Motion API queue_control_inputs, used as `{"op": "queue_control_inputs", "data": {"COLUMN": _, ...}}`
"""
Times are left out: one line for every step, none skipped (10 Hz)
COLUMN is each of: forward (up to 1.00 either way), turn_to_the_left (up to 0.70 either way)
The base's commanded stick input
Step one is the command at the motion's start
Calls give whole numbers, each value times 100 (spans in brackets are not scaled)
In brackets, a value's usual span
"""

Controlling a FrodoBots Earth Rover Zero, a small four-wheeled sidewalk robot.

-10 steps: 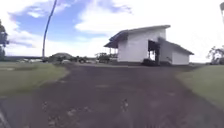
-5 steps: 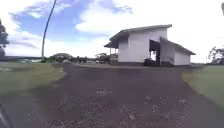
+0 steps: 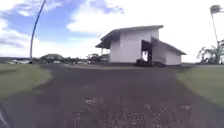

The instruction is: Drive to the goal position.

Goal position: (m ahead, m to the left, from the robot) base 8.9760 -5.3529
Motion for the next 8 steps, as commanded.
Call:
{"op": "queue_control_inputs", "data": {"forward": 70, "turn_to_the_left": -35}}
{"op": "queue_control_inputs", "data": {"forward": 70, "turn_to_the_left": -35}}
{"op": "queue_control_inputs", "data": {"forward": 70, "turn_to_the_left": -35}}
{"op": "queue_control_inputs", "data": {"forward": 70, "turn_to_the_left": -35}}
{"op": "queue_control_inputs", "data": {"forward": 70, "turn_to_the_left": -35}}
{"op": "queue_control_inputs", "data": {"forward": 70, "turn_to_the_left": -35}}
{"op": "queue_control_inputs", "data": {"forward": 70, "turn_to_the_left": -35}}
{"op": "queue_control_inputs", "data": {"forward": 70, "turn_to_the_left": -10}}
